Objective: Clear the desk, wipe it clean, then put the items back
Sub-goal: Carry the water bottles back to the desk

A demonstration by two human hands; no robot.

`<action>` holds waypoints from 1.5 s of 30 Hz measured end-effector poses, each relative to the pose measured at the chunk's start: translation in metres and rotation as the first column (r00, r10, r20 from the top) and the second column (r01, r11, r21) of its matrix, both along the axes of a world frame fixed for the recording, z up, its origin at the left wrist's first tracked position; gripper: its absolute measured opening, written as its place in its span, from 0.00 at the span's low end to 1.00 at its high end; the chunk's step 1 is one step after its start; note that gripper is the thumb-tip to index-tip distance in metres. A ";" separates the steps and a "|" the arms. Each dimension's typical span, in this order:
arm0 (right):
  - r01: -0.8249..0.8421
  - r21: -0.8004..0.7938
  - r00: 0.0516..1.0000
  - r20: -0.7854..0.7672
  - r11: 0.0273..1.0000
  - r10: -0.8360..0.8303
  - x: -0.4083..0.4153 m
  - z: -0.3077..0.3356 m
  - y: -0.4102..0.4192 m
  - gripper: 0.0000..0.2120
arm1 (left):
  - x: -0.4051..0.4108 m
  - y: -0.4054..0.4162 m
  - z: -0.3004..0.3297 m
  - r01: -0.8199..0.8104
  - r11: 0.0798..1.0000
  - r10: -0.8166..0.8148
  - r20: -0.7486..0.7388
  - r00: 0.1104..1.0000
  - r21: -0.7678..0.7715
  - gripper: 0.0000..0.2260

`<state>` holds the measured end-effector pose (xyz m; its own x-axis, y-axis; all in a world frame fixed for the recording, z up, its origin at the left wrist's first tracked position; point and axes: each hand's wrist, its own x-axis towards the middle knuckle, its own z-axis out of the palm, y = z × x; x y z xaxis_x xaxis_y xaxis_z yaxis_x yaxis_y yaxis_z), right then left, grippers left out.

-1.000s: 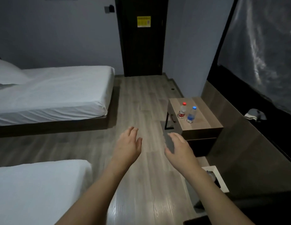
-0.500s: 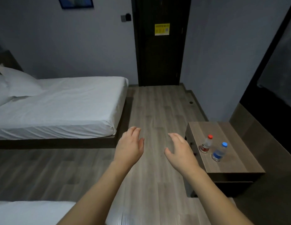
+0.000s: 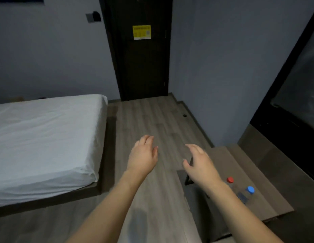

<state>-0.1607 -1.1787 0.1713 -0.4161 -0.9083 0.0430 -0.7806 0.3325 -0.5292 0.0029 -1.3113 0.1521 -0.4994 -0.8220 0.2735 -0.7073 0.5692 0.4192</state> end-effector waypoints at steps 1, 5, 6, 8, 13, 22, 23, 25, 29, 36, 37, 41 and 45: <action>0.010 0.018 1.000 -0.004 1.000 -0.010 -0.012 -0.004 -0.012 0.27 | -0.014 -0.012 -0.003 0.033 0.999 -0.033 0.015 0.999 0.012 0.21; 0.064 0.025 0.998 -0.004 0.998 -0.064 -0.064 -0.015 -0.061 0.27 | -0.070 -0.068 -0.012 0.098 0.995 -0.100 0.085 0.991 0.024 0.21; 0.075 0.014 0.997 -0.002 0.997 -0.075 -0.078 -0.015 -0.071 0.27 | -0.084 -0.079 -0.010 0.107 0.994 -0.109 0.087 0.990 0.029 0.21; 0.117 0.007 0.993 -0.008 0.993 -0.117 -0.106 -0.017 -0.087 0.27 | -0.114 -0.100 -0.010 0.148 0.989 -0.150 0.128 0.980 0.023 0.21; 0.286 0.050 0.955 0.066 0.957 -0.289 -0.167 -0.028 -0.091 0.27 | -0.198 -0.138 -0.016 0.315 0.949 -0.315 0.163 0.935 0.028 0.20; 0.767 0.142 0.623 0.066 0.626 -0.779 -0.242 -0.061 0.005 0.27 | -0.381 -0.094 -0.049 0.777 0.622 -0.776 0.210 0.595 0.099 0.21; 0.802 0.163 0.573 0.062 0.575 -0.817 -0.241 -0.066 0.019 0.27 | -0.396 -0.081 -0.055 0.811 0.573 -0.812 0.213 0.543 0.116 0.21; 0.858 0.198 0.474 0.055 0.475 -0.879 -0.235 -0.076 0.044 0.26 | -0.419 -0.056 -0.069 0.867 0.472 -0.873 0.224 0.434 0.161 0.21; 0.906 0.278 0.313 0.072 0.320 -0.947 -0.220 -0.105 0.078 0.25 | -0.436 -0.014 -0.104 0.909 0.315 -0.929 0.286 0.236 0.274 0.22; 0.860 0.395 0.303 0.113 0.322 -0.946 -0.213 -0.152 0.089 0.25 | -0.426 0.009 -0.148 0.863 0.272 -0.911 0.404 0.087 0.426 0.20; 0.854 0.406 0.305 0.117 0.326 -0.945 -0.216 -0.159 0.089 0.25 | -0.426 0.012 -0.155 0.860 0.265 -0.910 0.409 0.072 0.437 0.20; 0.825 0.445 0.318 0.144 0.348 -0.937 -0.234 -0.200 0.084 0.26 | -0.424 0.025 -0.196 0.810 0.258 -0.908 0.418 0.017 0.526 0.20; 0.809 0.466 0.330 0.146 0.359 -0.933 -0.261 -0.255 0.075 0.26 | -0.424 0.033 -0.258 0.761 0.278 -0.923 0.382 0.043 0.586 0.19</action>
